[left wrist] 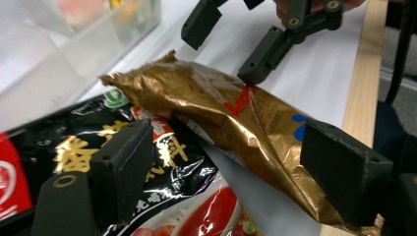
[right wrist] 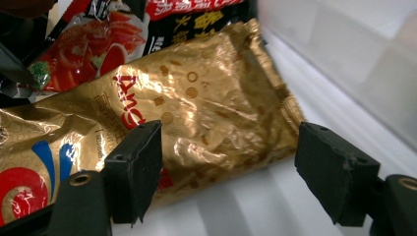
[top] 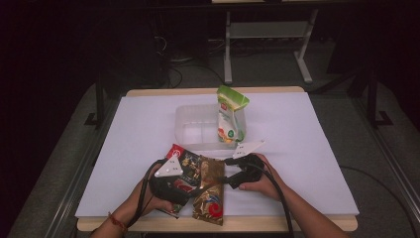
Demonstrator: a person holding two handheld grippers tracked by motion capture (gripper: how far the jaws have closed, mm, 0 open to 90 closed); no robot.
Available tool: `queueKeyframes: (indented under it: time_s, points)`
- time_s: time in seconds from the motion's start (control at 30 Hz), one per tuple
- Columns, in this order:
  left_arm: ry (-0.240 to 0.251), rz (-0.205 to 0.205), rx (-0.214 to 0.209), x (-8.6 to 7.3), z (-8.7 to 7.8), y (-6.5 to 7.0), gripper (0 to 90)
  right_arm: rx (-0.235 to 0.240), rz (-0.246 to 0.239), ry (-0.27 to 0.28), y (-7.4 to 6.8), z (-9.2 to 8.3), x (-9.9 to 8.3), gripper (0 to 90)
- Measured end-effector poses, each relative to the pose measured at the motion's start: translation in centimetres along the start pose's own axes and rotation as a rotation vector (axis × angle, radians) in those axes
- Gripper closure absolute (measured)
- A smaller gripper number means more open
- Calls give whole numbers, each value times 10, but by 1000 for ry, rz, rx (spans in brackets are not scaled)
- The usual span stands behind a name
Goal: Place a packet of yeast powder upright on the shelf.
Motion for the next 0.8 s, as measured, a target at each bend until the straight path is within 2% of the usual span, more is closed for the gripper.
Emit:
queueKeyframes:
  time_s: [0.13, 0.23, 0.3, 0.43, 0.6, 0.8]
  points:
    - [-40, -1, -10, 1, 12, 2, 200, 7, -6, -41, -4, 9, -3, 218]
    - [-71, 5, -10, 0, 21, 3, 201, 5, -6, -41, -5, 10, -3, 219]
    - [-83, -13, -28, -1, 26, 3, 200, 2, -10, -41, -5, 11, -4, 218]
    - [-90, -8, -35, 2, 30, 4, 195, 4, -11, -49, -5, 11, -6, 217]
    - [-119, -34, -61, 6, 39, 6, 175, 6, -1, -49, -4, 11, -8, 217]
    - [-121, -70, -39, 10, 42, 3, 245, -6, -18, -51, -5, 11, -8, 223]
Point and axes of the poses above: each handheld gripper's, and its own axes: z roughly forward along the jaws, x roughly out of its top, y roughly to its right, the point moved 4 cm from there along z, roughly forward along the jaws, and after that the axes turned 2 degrees about z, right-handed, at the moved point
